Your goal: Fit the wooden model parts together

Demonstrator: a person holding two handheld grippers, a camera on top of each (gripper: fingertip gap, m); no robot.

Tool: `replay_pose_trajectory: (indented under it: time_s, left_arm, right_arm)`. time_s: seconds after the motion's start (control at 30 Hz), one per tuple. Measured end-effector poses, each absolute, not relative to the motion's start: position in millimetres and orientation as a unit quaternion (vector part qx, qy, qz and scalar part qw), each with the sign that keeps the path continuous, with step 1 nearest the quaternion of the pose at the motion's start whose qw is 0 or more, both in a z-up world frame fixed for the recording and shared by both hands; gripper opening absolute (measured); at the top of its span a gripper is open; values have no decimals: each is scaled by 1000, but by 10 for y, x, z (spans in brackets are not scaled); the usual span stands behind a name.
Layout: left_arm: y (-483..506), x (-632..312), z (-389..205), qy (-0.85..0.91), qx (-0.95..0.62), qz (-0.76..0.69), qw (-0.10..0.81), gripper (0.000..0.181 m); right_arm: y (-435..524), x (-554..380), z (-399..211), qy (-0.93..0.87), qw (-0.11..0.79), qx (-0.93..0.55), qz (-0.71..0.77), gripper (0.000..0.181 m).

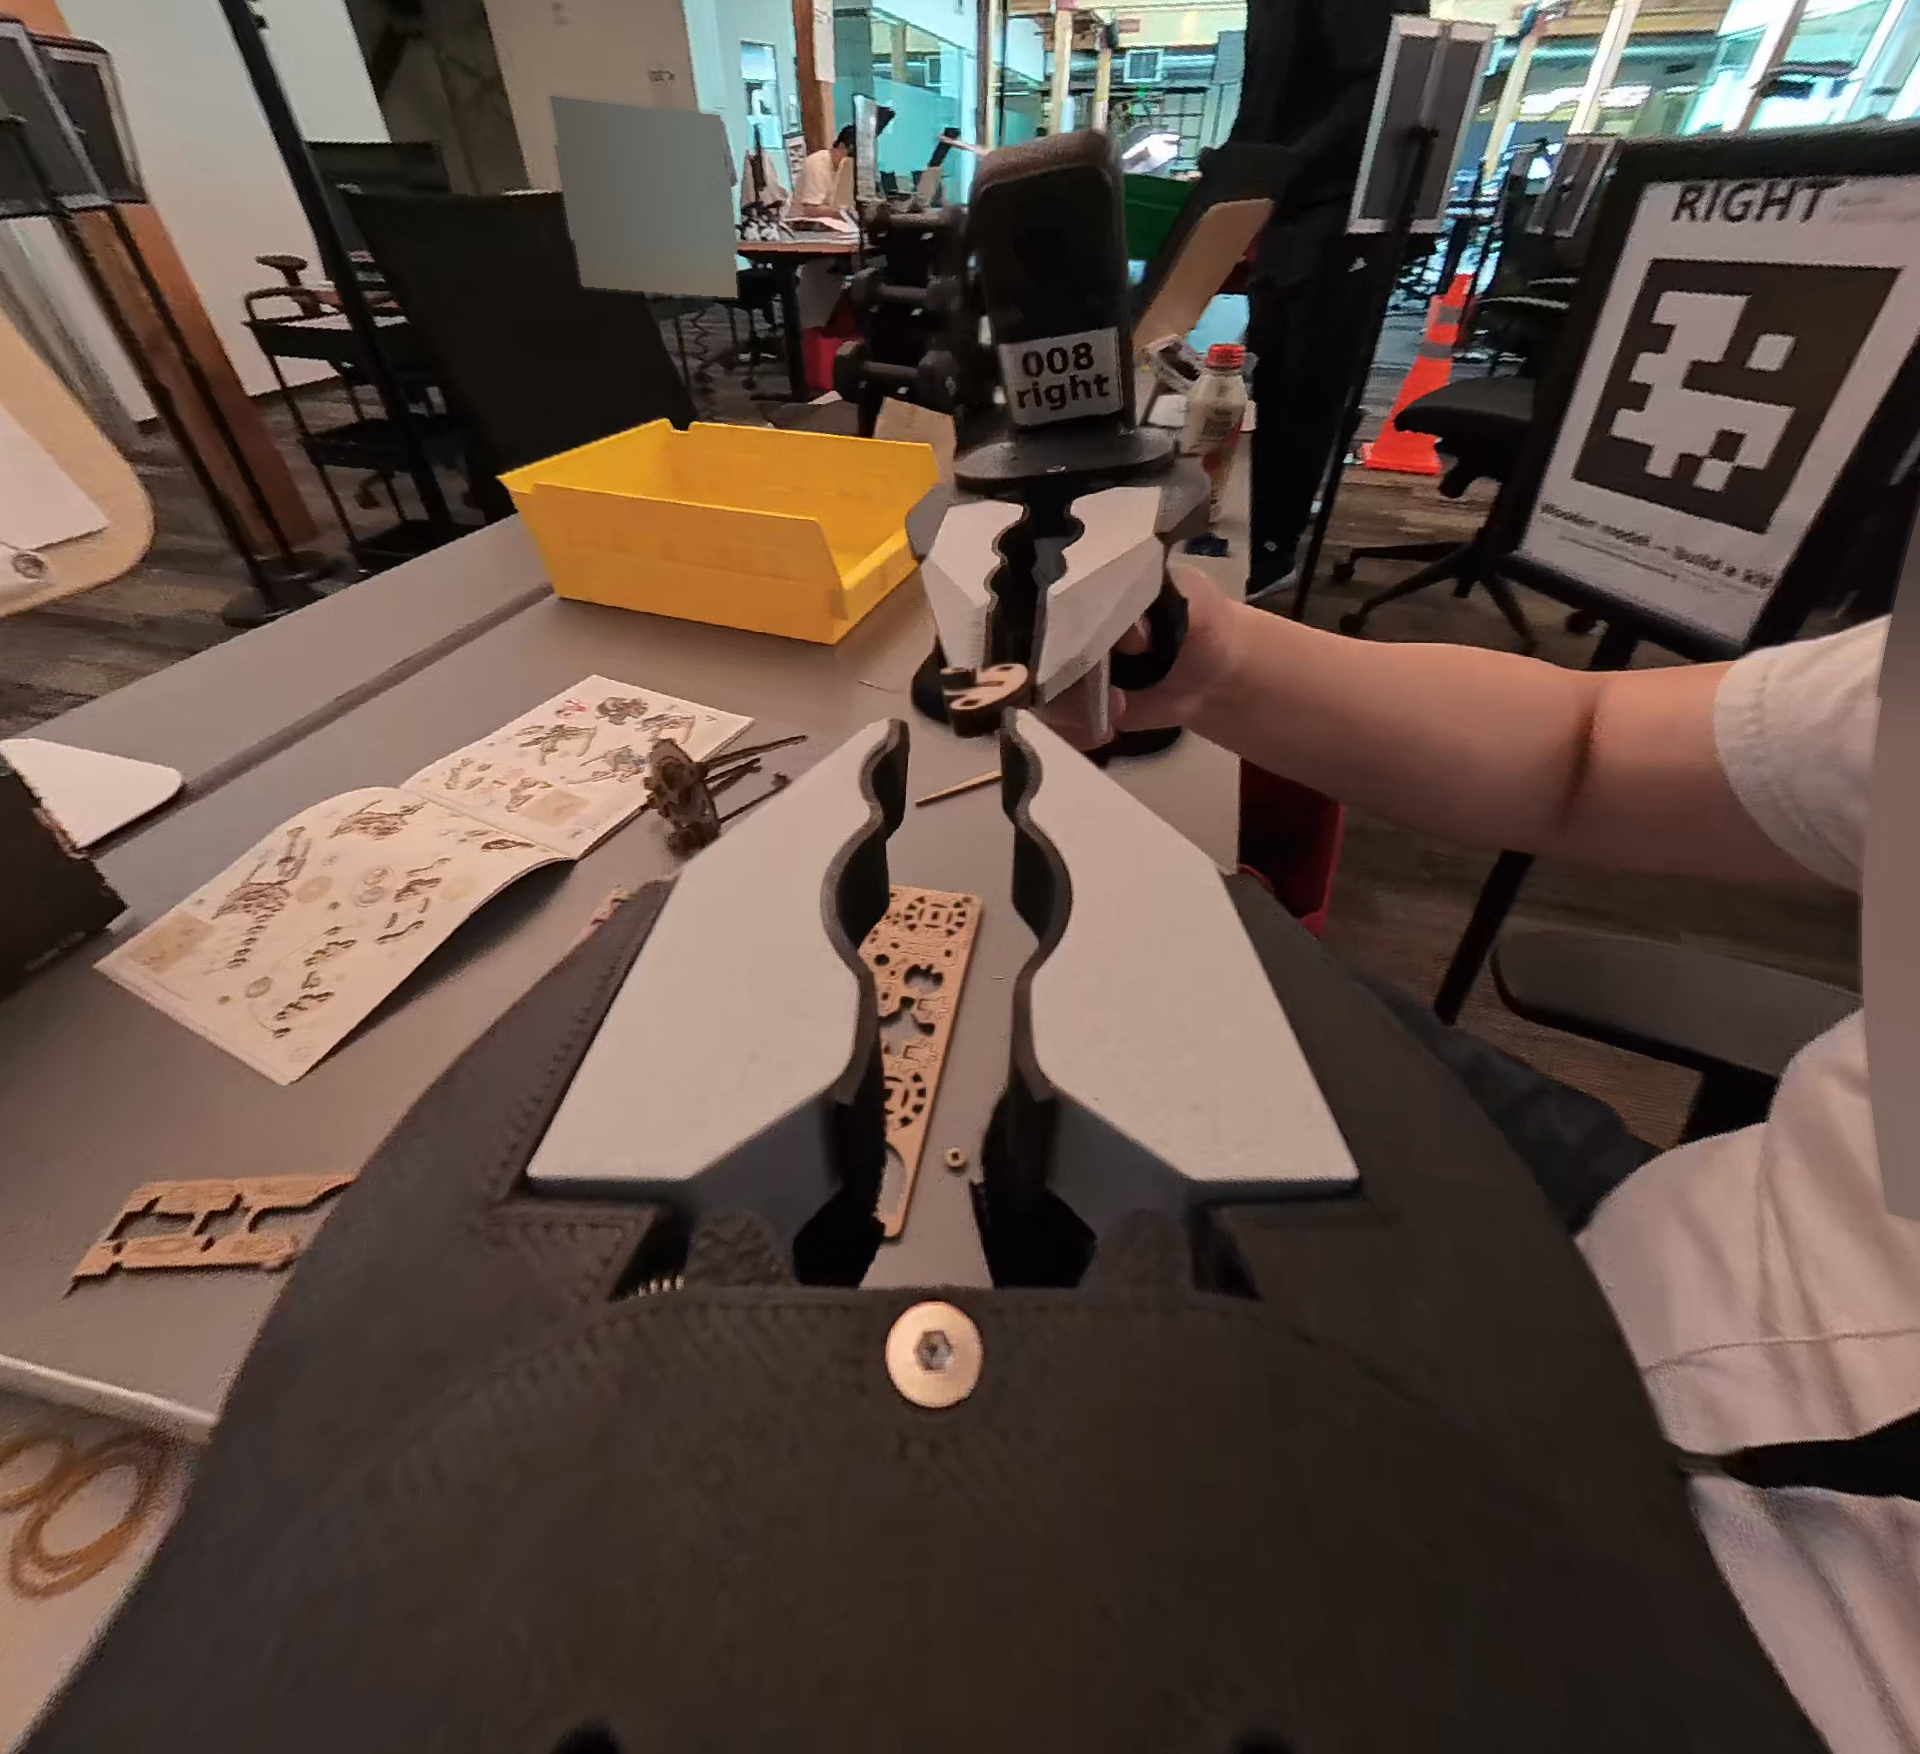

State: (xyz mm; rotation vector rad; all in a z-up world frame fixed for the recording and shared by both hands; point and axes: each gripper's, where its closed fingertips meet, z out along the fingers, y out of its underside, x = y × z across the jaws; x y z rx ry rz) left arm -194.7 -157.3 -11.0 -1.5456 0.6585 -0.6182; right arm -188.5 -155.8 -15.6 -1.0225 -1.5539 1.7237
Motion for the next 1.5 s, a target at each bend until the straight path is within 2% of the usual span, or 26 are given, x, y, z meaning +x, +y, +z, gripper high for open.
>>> replay_pose_trajectory:
  time_s: [0.23, 0.33, 0.43, 0.6, 0.7, 0.83, 0.93, 1.43, 1.5]
  left_arm:
    - [-1656, -1840, -217, 307, -673, -293, 605, 9]
    - [-1656, -1836, -311, 287, -683, -314, 594, 25]
    - [-1723, -1728, -409, 270, -684, -378, 562, 32]
    - [-1801, -1650, -497, 255, -672, -429, 547, 23]
    - [-1796, -1676, -545, 252, -671, -432, 547, 8]
    - [-1789, -1696, -637, 258, -678, -432, 536, 12]
    - [-1774, -1706, -688, 268, -678, -429, 533, 4]
    - [-1606, -1830, -883, 241, -690, -432, 529, 5]
    - [-1584, -1859, -895, 234, -692, -437, 525, 12]
  right_arm:
    - [-1613, -1824, -207, -631, 368, -347, 588, 6]
    - [-1658, -1785, -240, -650, 422, -310, 551, 6]
    - [-1757, -1765, -300, -675, 494, -250, 488, 7]
    - [-1802, -1801, -495, -698, 561, -204, 395, 7]
    - [-1799, -1803, -538, -696, 580, -190, 378, 7]
    - [-1761, -1810, -586, -694, 589, -183, 372, 7]
    - [-1728, -1839, -646, -694, 590, -183, 370, 7]
    - [-1609, -1982, -881, -706, 587, -172, 357, 7]
    - [-1599, -1986, -855, -703, 588, -171, 361, 7]
